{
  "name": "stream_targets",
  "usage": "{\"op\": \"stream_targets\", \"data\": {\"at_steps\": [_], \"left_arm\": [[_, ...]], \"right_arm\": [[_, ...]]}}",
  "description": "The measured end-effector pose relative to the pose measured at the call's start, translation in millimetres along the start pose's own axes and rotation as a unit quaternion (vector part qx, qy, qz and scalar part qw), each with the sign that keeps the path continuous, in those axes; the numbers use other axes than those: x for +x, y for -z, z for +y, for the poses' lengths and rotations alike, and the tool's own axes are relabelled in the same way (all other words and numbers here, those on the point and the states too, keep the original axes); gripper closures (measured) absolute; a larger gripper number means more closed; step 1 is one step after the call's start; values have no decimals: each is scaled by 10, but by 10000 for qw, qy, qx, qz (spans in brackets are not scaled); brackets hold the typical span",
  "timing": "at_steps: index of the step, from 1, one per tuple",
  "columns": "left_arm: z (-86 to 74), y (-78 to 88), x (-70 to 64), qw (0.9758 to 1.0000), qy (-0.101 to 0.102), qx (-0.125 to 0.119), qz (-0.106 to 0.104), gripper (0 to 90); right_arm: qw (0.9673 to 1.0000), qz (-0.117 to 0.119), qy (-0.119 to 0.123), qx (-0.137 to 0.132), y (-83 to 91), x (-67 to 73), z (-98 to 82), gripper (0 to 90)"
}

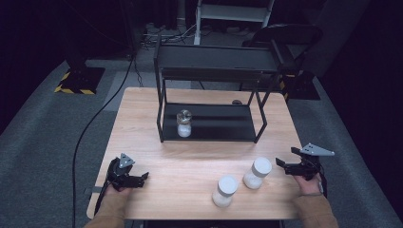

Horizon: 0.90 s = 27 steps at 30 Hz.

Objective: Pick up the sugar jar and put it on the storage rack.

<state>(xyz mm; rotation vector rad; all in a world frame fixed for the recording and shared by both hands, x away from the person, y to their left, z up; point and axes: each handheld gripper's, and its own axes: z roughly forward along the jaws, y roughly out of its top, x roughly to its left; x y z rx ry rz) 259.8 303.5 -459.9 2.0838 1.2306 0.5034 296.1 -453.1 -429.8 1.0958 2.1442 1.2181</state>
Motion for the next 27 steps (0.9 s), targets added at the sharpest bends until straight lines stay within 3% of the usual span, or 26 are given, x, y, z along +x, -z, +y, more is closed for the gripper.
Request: {"op": "stream_targets", "data": {"at_steps": [11,27], "left_arm": [[0,0,0,10000,0,-1,0,47],[1,0,0,10000,-1,2,0,47]], "right_arm": [[9991,156,168,-365,183,147,129,73],[9958,553,361,-634,263,340,306,73]]}}
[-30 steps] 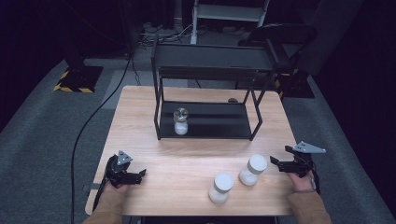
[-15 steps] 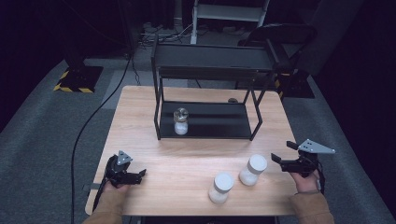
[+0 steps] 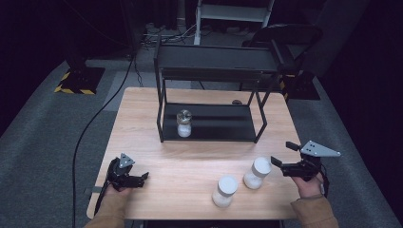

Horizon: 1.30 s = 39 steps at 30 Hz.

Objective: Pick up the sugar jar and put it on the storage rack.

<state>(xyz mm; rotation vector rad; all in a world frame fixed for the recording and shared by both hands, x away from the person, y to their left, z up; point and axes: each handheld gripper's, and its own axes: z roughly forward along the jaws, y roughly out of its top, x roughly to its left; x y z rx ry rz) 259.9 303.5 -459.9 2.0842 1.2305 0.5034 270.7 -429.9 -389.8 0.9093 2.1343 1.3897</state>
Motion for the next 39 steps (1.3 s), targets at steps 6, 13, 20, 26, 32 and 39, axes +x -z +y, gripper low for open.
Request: {"op": "stream_targets", "data": {"at_steps": [6,13,20,26,32,39], "left_arm": [[0,0,0,10000,1,-1,-1,47],[0,0,0,10000,1,-1,0,47],[0,0,0,10000,-1,-1,1,47],[0,0,0,10000,0,0,0,47],[7,0,-1,10000,-5,15,7,46],[11,-11,-8,10000,18,5,19,40]], "right_arm": [[9997,208,113,-29,-44,94,71,73],[9984,536,169,-63,-159,198,153,73],[9967,746,320,-30,-266,320,225,73],[9955,883,352,-32,-337,394,268,73],[9942,990,425,-2,-401,477,302,73],[9930,1089,449,19,-477,538,312,73]]}}
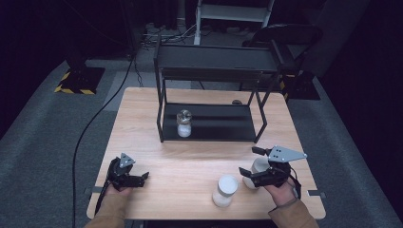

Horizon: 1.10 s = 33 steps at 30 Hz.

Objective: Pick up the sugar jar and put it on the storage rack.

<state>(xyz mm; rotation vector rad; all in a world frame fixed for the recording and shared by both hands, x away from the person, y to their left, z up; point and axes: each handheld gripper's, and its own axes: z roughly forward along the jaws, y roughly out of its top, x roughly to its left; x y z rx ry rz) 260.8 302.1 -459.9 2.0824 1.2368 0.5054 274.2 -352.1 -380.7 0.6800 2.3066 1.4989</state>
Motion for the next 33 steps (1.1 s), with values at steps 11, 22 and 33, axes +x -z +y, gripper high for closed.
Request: {"op": "stream_targets", "data": {"at_steps": [11,22,33], "left_arm": [[0,0,7,10000,-12,2,-13,40],[1,0,7,10000,-13,3,-14,39],[1,0,7,10000,-14,4,-14,39]], "right_arm": [[9997,223,86,89,-136,106,57,73],[9987,448,158,173,-238,230,94,71],[9974,621,239,268,-272,357,92,71]]}}
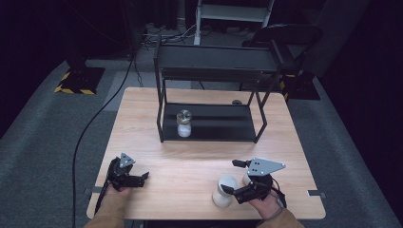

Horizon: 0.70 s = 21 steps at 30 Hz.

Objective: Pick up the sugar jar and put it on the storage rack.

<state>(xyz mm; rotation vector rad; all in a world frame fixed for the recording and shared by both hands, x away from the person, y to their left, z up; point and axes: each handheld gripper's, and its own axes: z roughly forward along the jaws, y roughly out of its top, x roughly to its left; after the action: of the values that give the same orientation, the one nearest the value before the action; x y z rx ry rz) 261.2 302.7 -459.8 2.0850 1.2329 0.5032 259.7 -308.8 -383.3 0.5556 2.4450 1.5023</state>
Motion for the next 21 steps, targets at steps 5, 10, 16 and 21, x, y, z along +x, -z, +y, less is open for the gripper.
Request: {"op": "stream_targets", "data": {"at_steps": [5,10,16,21], "left_arm": [[0,0,0,10000,1,0,-1,39],[0,0,0,10000,2,-1,-1,39],[0,0,0,10000,2,-1,0,39],[0,0,0,10000,-1,1,-1,39]], "right_arm": [[9999,49,36,105,-18,35,3,71],[9997,99,44,218,-43,68,-22,72],[9993,69,71,362,-93,104,-53,73],[9989,59,96,464,-124,122,-61,91]]}}
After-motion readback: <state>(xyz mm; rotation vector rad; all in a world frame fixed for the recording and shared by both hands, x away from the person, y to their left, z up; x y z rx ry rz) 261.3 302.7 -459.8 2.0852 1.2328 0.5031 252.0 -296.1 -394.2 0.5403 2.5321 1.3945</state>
